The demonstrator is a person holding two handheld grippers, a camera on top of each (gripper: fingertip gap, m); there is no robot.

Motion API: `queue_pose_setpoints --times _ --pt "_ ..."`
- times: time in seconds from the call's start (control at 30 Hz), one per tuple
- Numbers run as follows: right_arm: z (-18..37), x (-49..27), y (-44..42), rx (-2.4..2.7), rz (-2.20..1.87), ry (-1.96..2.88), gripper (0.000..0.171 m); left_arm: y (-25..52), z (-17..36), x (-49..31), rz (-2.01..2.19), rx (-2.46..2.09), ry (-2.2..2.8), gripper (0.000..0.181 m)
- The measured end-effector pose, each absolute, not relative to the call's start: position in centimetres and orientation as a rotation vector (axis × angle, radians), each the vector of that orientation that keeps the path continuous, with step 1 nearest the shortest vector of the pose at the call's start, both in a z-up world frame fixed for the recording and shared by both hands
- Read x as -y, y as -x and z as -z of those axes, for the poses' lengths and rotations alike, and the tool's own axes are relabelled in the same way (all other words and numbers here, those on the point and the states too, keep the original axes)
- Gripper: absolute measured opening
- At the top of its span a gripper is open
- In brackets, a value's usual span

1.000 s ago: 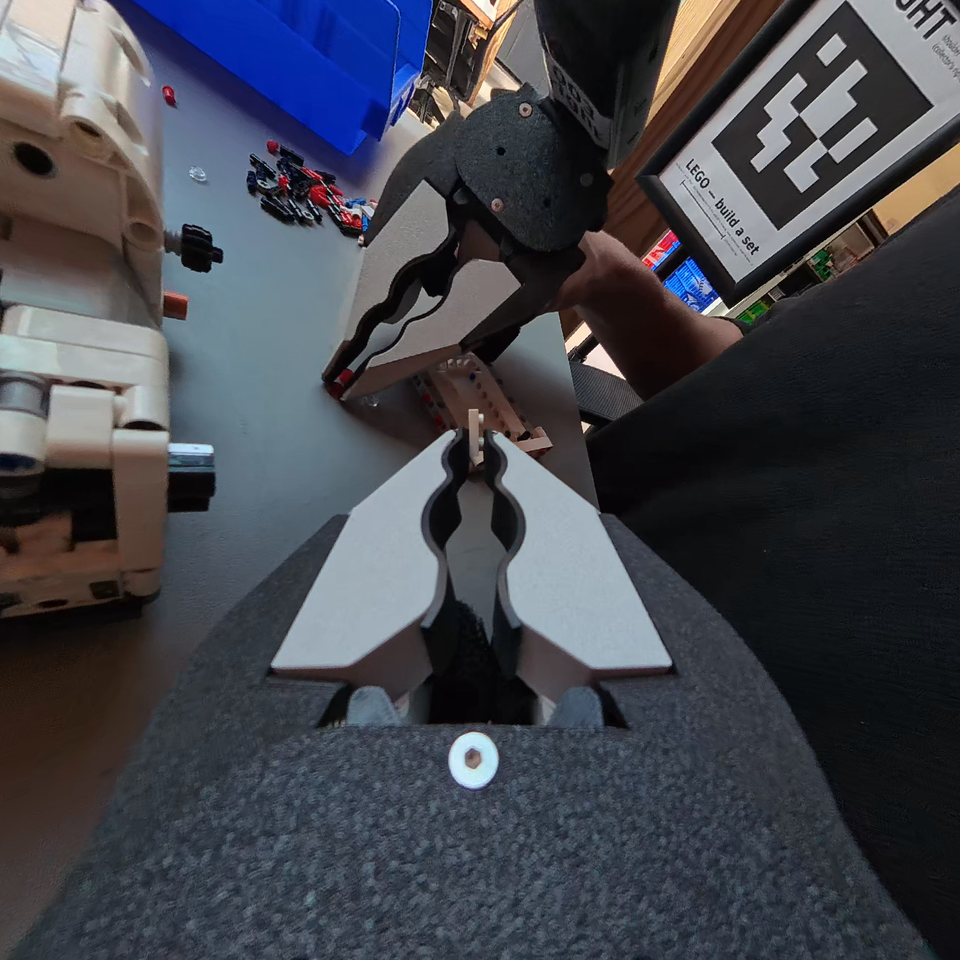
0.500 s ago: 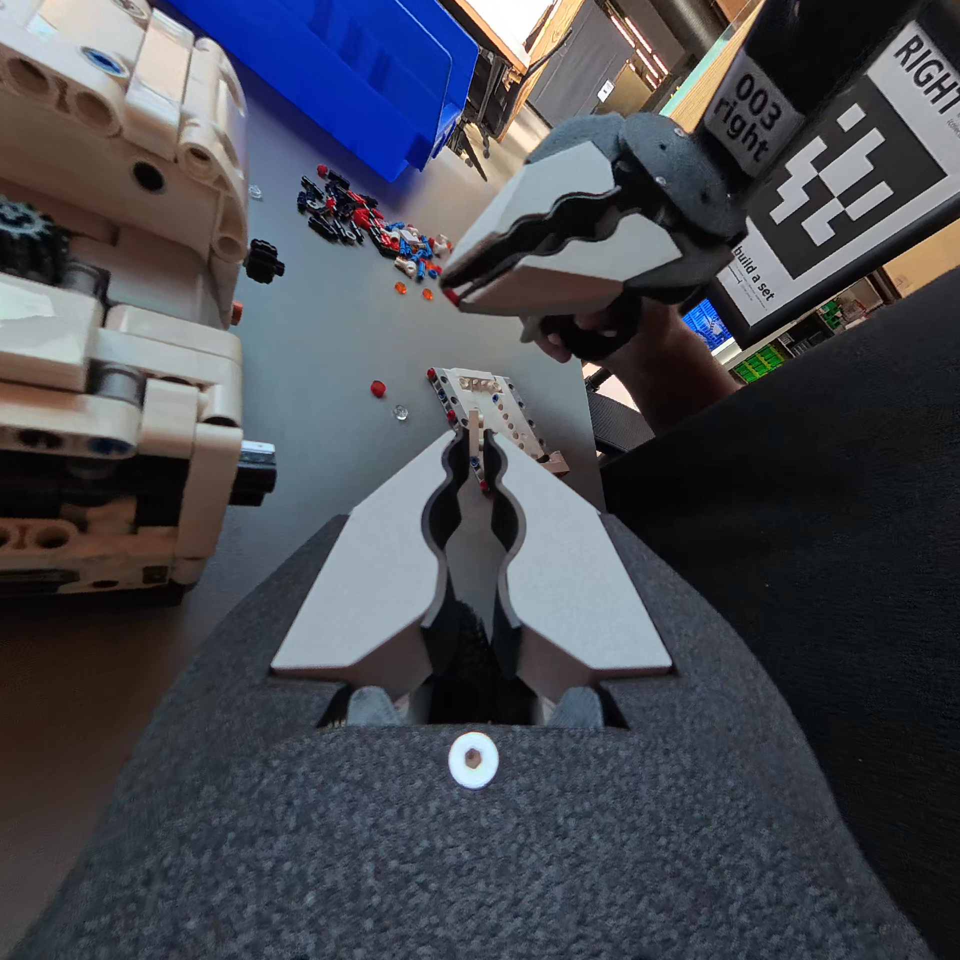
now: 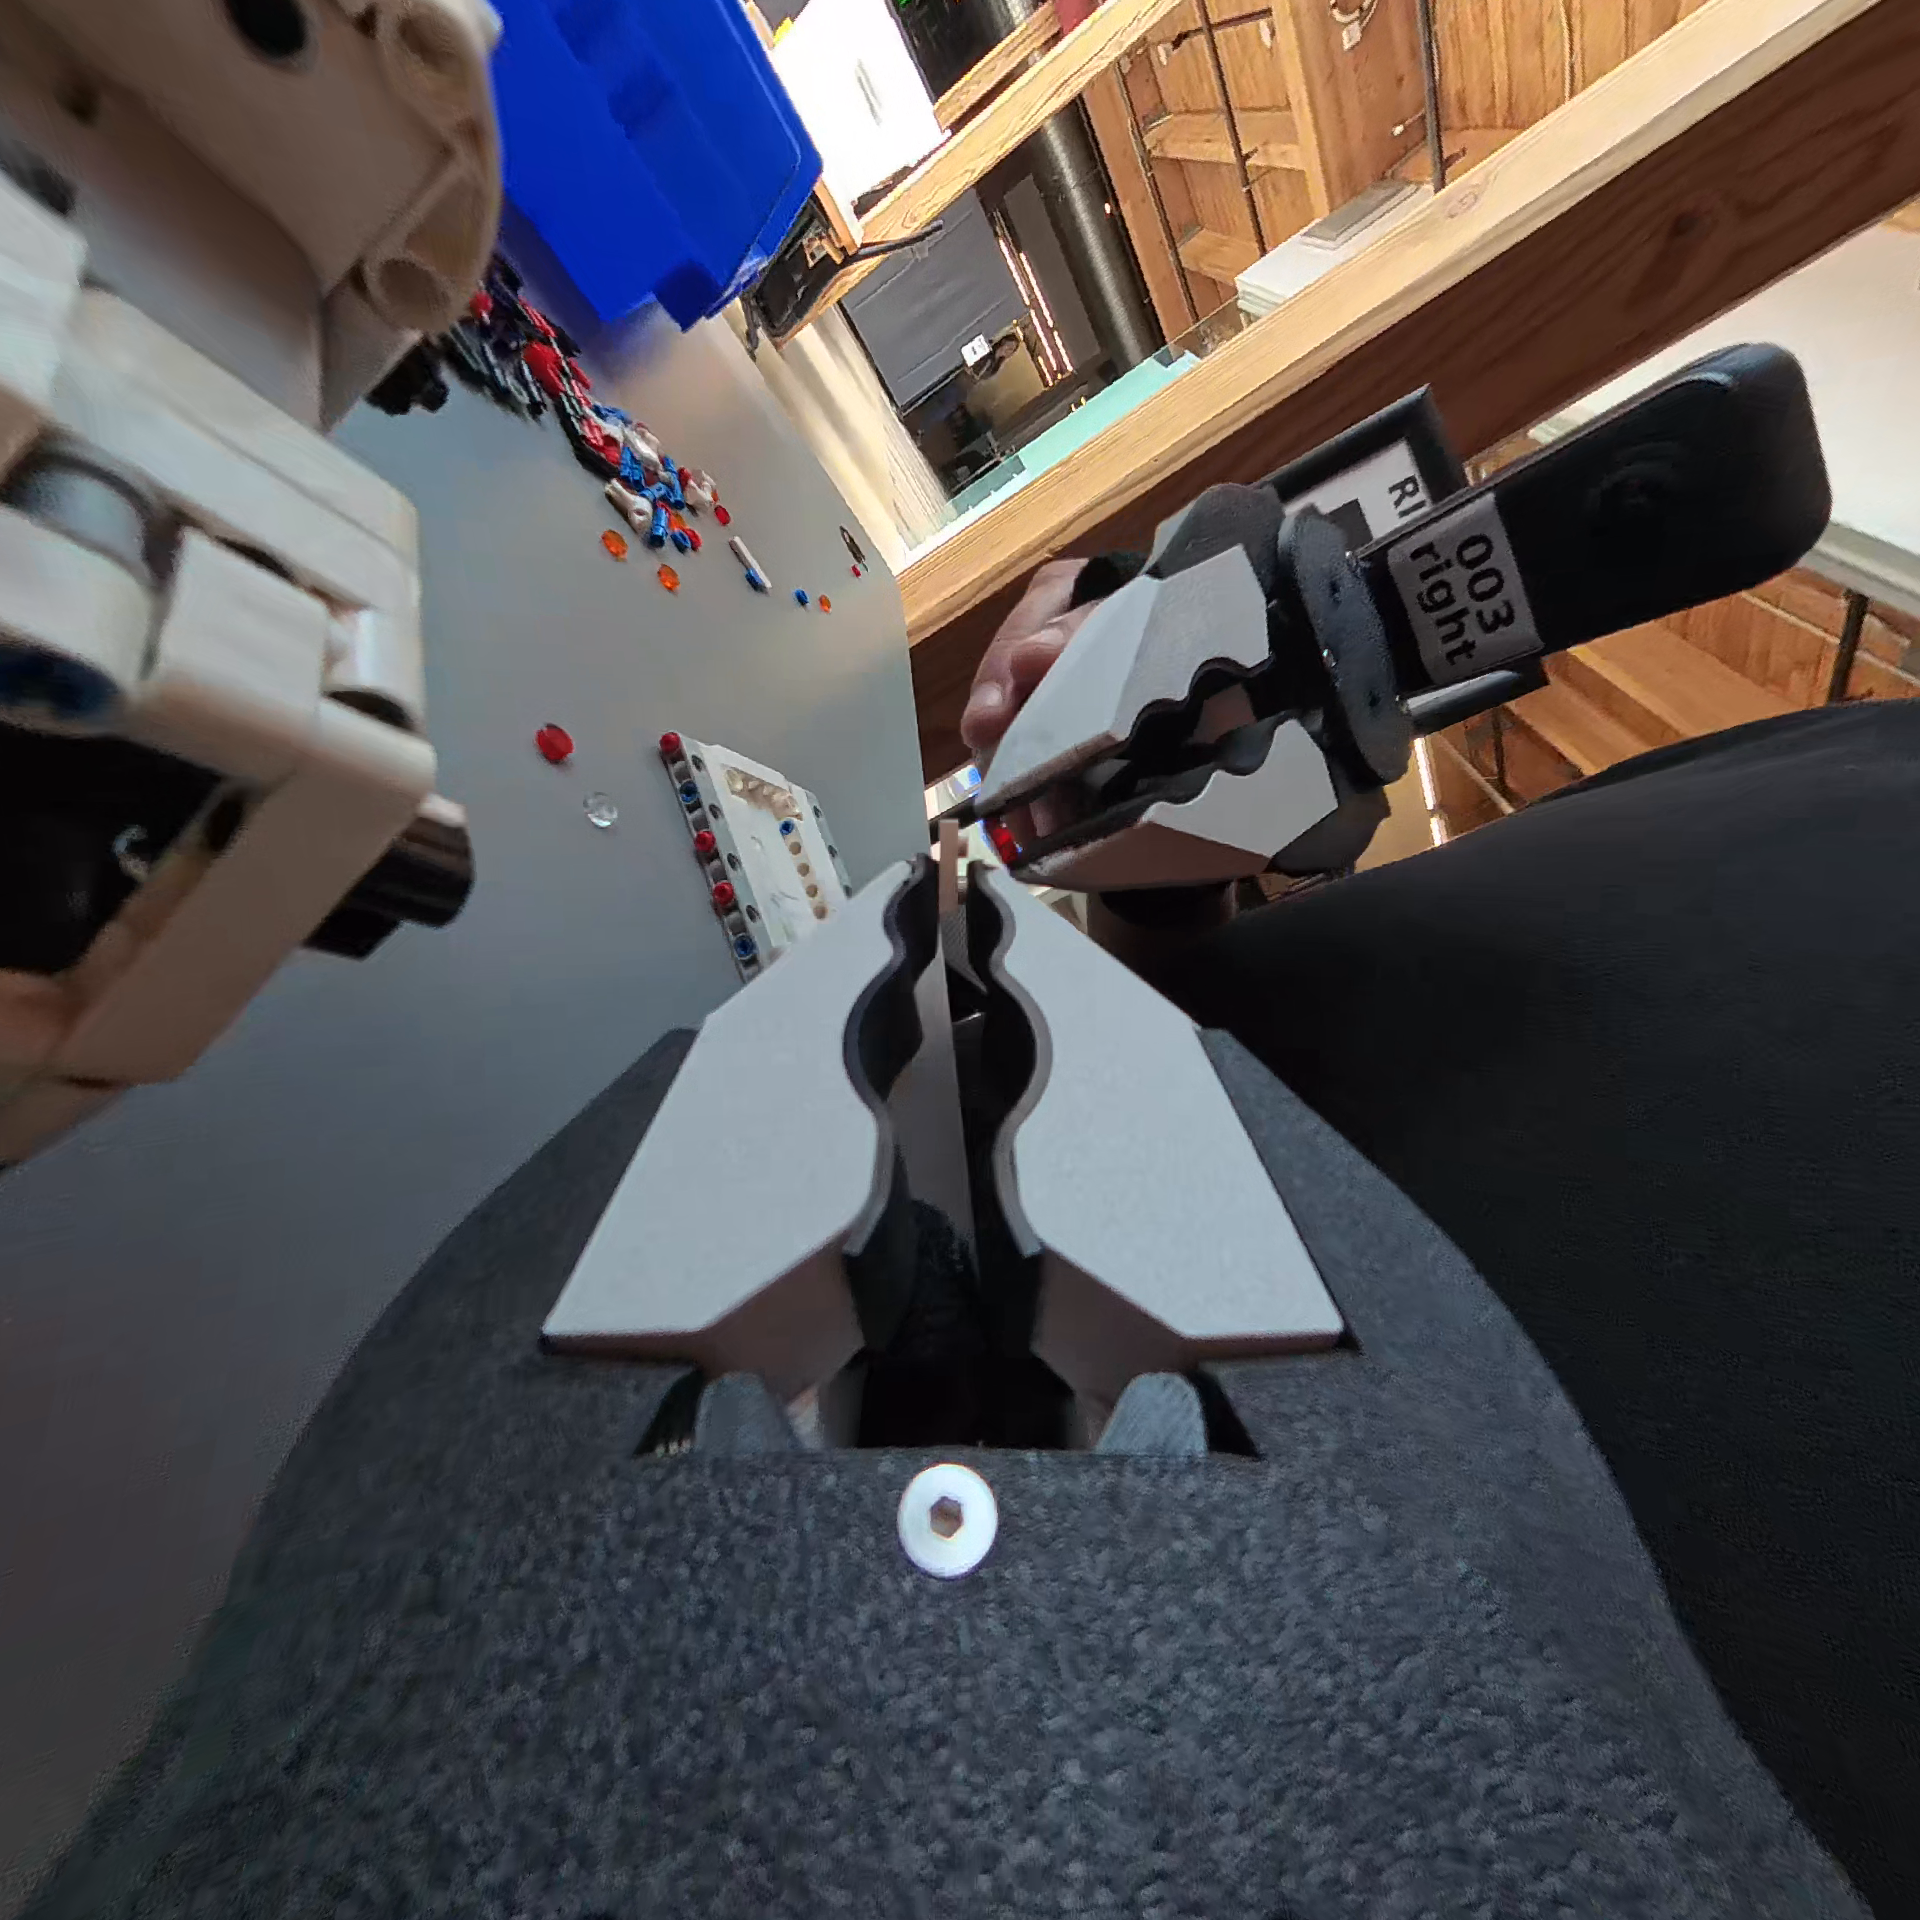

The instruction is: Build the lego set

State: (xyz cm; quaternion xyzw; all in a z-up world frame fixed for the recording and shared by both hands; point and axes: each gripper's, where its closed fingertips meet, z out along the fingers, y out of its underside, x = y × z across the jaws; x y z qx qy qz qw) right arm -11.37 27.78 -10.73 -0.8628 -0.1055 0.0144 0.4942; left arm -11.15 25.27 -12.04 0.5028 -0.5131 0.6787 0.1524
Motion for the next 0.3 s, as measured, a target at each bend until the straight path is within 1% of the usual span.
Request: queue_pose_setpoints --times 0.13,0.3 --pt "10.7 -27.1 11.6 0.257 -0.078 2.143 0.006 11.8 11.6 -24.9 -1.925 1.36 -1.389 0.002" --pt "11.2 -26.1 12.1 0.372 -0.075 2.233 0.006 12.5 11.7 -24.7 -1.881 1.351 -1.356 0.003"
